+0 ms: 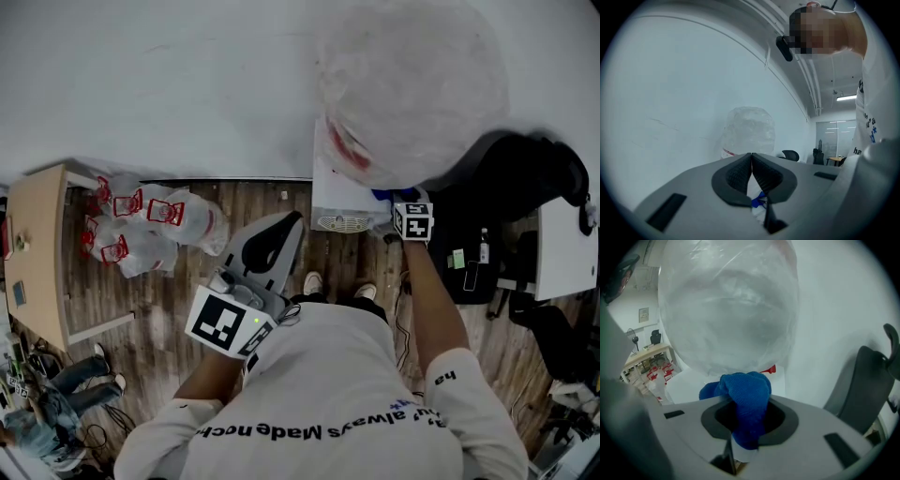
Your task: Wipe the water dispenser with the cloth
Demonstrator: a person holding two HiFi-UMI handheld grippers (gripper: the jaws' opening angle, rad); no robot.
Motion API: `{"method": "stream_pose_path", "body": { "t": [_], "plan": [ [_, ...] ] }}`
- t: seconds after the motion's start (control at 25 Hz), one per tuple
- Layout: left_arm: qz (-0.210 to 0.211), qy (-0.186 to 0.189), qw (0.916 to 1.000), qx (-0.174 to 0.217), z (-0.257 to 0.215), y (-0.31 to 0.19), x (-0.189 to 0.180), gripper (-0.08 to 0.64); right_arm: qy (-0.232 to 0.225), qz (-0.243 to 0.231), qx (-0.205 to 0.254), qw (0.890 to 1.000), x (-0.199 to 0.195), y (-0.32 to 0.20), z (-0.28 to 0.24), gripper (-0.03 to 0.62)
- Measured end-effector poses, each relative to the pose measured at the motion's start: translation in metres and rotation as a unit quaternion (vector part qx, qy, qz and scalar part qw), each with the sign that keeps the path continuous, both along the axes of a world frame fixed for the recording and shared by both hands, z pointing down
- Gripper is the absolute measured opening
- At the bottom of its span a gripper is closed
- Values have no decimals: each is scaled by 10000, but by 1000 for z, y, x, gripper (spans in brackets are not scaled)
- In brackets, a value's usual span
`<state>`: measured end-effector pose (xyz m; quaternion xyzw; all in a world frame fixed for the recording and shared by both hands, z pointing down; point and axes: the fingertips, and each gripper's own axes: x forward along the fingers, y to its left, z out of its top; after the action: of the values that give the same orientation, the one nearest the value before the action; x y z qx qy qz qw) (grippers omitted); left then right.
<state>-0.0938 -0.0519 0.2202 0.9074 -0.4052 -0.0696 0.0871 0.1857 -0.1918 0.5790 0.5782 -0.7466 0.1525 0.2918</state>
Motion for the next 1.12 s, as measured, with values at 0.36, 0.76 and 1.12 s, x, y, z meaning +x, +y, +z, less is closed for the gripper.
{"method": "stream_pose_path", "body": {
  "t": [0.36, 0.76, 1.12],
  "plan": [
    [43, 22, 10000, 27, -2, 4, 6, 20, 141, -72, -38, 9999, -4, 4, -1, 86],
    [38, 28, 10000, 8, -1, 8, 8, 20, 307, -216, 64, 9993, -12, 21, -1, 83],
    [29, 25, 10000, -5, 1, 6, 7, 20, 331, -261, 113, 9990, -18, 40, -1, 83]
  ]
}}
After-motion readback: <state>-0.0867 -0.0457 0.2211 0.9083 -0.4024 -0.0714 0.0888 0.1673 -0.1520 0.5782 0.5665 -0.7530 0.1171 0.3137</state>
